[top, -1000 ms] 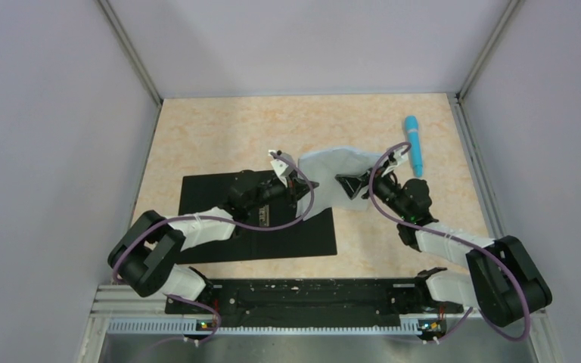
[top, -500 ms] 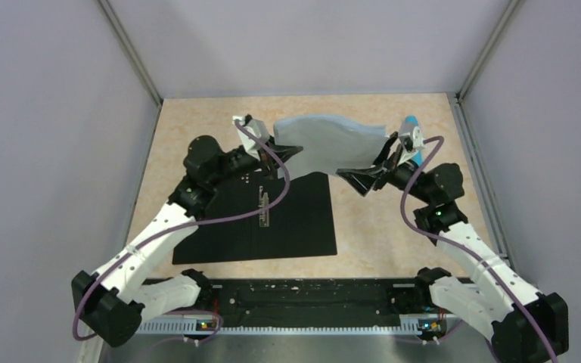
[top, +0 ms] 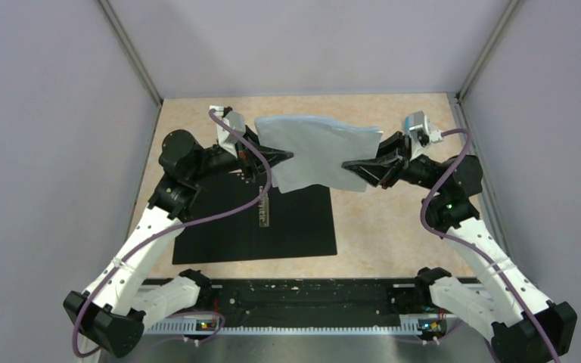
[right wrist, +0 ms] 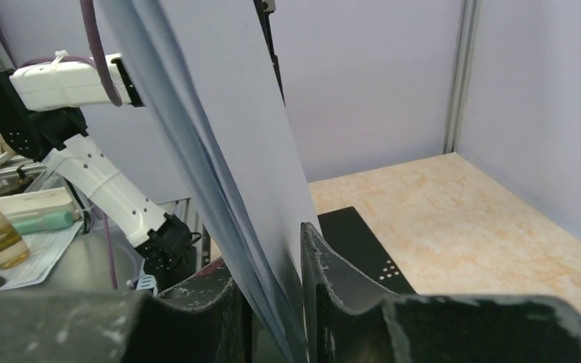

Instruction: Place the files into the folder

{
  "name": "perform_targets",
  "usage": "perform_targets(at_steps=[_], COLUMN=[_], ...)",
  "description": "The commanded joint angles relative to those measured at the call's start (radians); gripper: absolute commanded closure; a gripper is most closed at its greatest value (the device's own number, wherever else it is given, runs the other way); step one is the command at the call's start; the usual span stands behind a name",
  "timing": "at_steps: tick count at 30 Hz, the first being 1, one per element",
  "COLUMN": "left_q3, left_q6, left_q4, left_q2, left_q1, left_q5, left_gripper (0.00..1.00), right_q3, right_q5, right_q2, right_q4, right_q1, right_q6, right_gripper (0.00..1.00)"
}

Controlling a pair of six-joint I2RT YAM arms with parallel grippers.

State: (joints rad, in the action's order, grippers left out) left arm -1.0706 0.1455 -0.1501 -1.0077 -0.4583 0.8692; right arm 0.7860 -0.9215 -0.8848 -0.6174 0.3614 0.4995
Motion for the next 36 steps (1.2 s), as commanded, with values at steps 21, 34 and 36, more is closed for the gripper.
perform_targets(at_steps=[21,34,36], left_q3=[-0.041,-0.081,-0.064], left_q6=[0.381,0.483,0.487], left_q4=[0.161,0.510,0.499], left_q2=[-0.202,-0.629,-0.665], left_q1=[0.007,0.028,0.030], left_q5=[-0.217,-0.442,-0.464], left_gripper=[1.00,1.00,1.00], right_q3=[0.094,0.057,0.049], right_q5=[0.648,0.700,0.692], right_q2=[-0.077,-0.491,-0.558], right_q4=[0.660,0.627,0.583], right_q1=[0.151,0.232,0.237], right_q6=[0.006,0.139,0.150], right_gripper=[1.00,1.00,1.00])
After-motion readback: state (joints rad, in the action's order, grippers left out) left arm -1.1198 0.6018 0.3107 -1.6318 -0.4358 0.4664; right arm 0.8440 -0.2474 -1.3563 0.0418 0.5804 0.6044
